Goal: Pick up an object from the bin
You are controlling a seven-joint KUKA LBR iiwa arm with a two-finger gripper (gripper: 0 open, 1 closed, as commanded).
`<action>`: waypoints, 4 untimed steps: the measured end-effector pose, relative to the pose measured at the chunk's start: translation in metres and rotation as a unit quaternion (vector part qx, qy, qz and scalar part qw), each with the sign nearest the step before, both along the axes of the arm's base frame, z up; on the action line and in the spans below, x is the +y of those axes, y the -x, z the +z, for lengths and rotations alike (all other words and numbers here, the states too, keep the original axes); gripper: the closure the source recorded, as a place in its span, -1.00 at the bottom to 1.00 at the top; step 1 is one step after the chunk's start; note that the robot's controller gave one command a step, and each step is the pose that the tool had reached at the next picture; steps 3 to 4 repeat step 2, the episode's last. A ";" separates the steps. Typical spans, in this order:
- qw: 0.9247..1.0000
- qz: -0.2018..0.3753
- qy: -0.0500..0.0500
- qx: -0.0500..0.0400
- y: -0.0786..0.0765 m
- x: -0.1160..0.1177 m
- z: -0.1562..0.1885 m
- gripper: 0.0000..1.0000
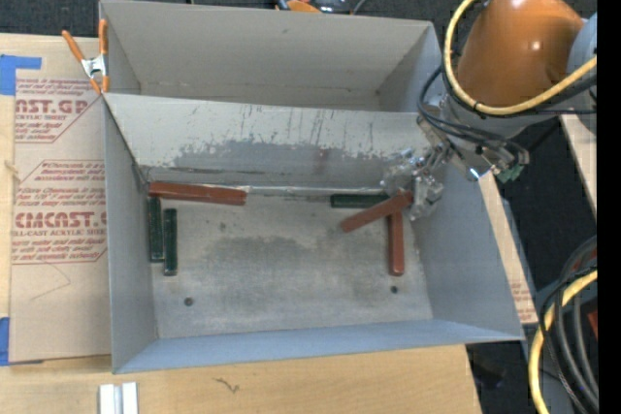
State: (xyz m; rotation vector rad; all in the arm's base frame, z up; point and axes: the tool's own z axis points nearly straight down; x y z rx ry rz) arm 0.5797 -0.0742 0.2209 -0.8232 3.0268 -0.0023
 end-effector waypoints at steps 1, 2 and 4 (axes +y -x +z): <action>0.999 0.042 0.000 0.002 -0.007 0.007 -0.040 1.00; 1.000 -0.021 -0.001 0.000 -0.004 0.042 -0.009 1.00; 1.000 -0.021 -0.001 0.000 -0.004 0.042 -0.009 1.00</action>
Offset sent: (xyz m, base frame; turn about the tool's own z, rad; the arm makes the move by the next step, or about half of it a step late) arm 0.0068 0.0074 -0.0392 -0.0842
